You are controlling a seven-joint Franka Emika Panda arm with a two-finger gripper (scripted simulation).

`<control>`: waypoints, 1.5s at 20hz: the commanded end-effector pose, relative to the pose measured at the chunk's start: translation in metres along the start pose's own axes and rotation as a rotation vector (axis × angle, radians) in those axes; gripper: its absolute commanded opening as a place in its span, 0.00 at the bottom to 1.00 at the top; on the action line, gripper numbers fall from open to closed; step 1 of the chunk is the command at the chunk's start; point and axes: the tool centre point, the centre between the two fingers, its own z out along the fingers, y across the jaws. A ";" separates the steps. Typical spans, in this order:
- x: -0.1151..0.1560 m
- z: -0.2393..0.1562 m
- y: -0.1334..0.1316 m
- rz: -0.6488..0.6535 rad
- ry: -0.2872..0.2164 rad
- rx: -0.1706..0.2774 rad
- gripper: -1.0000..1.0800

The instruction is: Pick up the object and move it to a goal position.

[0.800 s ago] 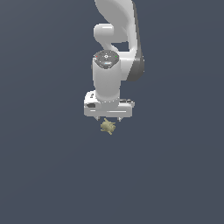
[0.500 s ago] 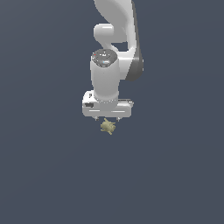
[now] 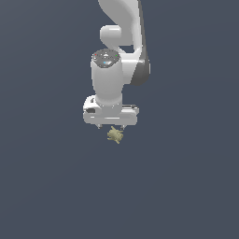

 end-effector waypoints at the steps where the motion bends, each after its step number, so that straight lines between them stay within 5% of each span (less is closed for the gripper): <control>1: 0.000 0.001 0.000 -0.010 0.000 0.000 0.96; 13: -0.008 0.015 0.000 -0.188 -0.009 -0.003 0.96; 30: -0.029 0.051 -0.003 -0.660 -0.028 0.003 0.96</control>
